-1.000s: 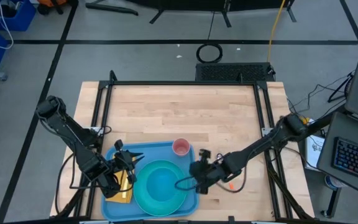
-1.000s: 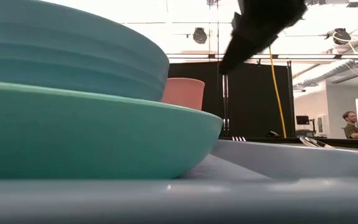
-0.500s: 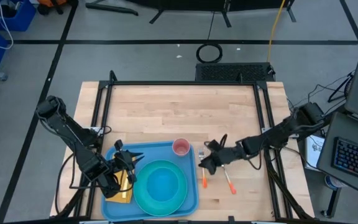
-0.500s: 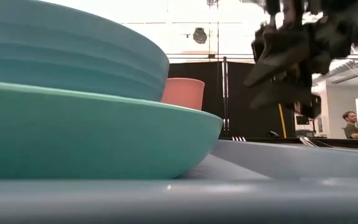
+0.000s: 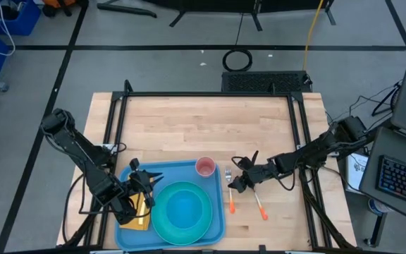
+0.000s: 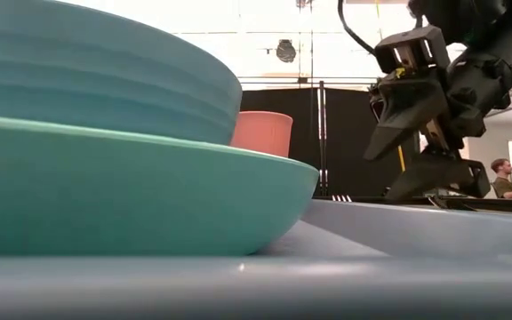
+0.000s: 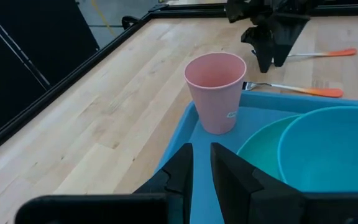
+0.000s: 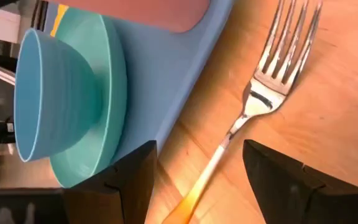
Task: Set up tray
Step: Put the orange fork on top of the yellow table napkin to the left of the yellow table knife on the blue tray
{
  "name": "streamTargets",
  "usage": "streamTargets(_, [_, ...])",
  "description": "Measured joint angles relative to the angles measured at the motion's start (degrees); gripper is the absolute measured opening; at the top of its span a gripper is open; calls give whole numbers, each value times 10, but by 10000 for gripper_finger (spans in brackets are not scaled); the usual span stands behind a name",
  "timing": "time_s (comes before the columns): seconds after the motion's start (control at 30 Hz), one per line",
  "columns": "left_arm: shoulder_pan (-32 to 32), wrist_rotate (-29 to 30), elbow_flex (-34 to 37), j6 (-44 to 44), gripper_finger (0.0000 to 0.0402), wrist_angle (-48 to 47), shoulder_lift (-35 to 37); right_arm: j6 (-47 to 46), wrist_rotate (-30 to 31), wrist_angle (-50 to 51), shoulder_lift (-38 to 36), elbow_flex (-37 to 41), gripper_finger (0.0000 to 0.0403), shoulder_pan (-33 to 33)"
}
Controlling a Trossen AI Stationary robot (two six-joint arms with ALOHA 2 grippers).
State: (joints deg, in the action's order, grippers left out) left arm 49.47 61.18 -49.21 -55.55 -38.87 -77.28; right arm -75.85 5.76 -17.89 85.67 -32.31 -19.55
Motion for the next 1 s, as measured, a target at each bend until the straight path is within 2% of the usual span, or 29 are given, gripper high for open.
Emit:
streamTargets(0.33, [0, 5, 0, 0, 63, 0, 0, -11, -16, 1, 33, -1, 217, 4])
streamTargets(0.47, [-1, 5, 0, 2, 63, 0, 0, 14, -14, 28, 33, -19, 217, 5])
streamTargets(0.7, [-10, 4, 0, 4, 63, 0, 0, 62, -14, 203, 64, -116, 217, 12])
streamTargets(1.0, [-11, -1, 0, 4, 63, -1, 0, 76, -25, 340, 132, -217, 217, 21])
